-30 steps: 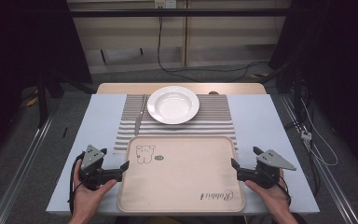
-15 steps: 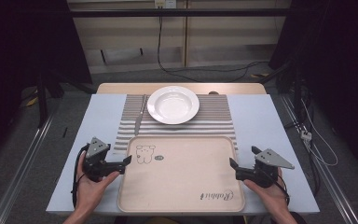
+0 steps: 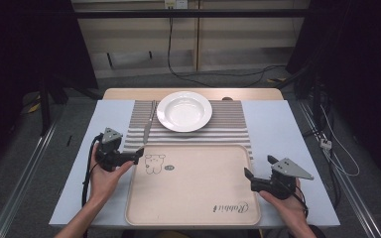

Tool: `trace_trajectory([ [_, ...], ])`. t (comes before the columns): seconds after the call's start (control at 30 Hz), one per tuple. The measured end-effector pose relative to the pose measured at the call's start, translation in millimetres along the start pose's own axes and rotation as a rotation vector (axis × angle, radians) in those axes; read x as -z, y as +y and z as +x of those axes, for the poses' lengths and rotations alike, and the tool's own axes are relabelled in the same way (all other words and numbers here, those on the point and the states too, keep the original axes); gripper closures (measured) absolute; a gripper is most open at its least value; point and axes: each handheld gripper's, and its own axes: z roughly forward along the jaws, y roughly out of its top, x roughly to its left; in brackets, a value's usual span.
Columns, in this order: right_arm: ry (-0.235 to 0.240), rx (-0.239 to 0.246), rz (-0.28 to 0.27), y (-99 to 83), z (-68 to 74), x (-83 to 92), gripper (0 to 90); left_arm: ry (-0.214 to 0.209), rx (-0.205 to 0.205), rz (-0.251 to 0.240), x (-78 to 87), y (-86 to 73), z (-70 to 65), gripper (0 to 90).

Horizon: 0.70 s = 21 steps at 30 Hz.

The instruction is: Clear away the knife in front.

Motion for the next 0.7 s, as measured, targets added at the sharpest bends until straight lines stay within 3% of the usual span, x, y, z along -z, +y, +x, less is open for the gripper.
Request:
trace_trajectory([
  [0.2, 0.0, 0.008, 0.003, 0.0, 0.8, -0.2, 8.9, 0.023, -0.01, -0.007, -12.4, 14.2, 4.9, 8.1],
  [0.3, -0.003, 0.008, 0.004, 0.1, 0.5, -0.5, 9.3, 0.025, 0.017, -0.005, -19.8, 20.4, 10.1, 8.4],
  [0.4, -0.004, 0.01, 0.004, 0.1, 0.4, -0.3, 9.4, 0.029, 0.019, 0.002, -29.3, 27.0, 13.5, 8.5],
  [0.6, -0.001, 0.009, 0.008, 0.0, 0.5, -0.5, 8.9, 0.011, 0.017, 0.07, -48.2, 42.2, 18.4, 10.2],
  [0.7, 0.004, 0.01, 0.012, -0.2, 0.0, -1.4, 8.7, 0.029, 0.008, 0.078, -56.9, 51.6, 20.6, 10.4],
])
